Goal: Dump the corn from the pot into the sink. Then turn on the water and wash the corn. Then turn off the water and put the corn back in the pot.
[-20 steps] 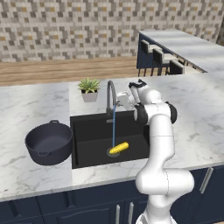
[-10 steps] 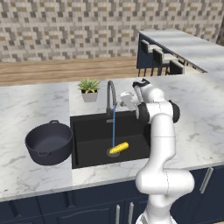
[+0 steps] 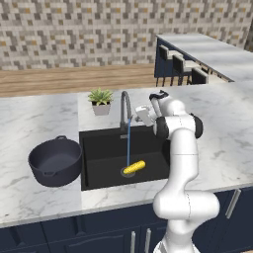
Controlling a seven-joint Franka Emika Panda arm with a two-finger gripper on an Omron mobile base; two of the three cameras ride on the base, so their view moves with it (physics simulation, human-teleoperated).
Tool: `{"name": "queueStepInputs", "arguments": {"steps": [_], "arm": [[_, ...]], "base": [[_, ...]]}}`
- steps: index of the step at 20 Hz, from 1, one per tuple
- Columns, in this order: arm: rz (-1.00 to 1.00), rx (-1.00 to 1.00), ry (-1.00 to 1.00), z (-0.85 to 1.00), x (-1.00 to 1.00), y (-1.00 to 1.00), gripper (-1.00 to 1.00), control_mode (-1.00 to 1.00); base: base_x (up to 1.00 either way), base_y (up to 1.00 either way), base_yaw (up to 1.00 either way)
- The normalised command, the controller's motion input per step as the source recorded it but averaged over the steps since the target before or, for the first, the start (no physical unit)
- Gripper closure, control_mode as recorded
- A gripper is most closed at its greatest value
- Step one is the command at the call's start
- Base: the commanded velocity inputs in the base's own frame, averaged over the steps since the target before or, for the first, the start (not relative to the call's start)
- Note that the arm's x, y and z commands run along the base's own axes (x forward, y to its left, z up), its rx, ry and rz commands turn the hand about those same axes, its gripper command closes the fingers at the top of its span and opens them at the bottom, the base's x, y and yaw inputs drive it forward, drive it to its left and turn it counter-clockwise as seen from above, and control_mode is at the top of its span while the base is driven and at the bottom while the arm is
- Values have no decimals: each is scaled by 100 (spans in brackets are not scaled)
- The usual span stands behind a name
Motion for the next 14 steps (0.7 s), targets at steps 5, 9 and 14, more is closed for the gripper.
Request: {"name": "queueStepInputs", "arguments": {"steps": [5,9,14], "arm": [[3,0,-6,-31,0,0,100,-100],[1,0,-6,-25,0,0,100,-100],[0,0,0,-6,19,9,100,-100]], "base": [[0,0,0],[0,0,0],[0,0,0]]}}
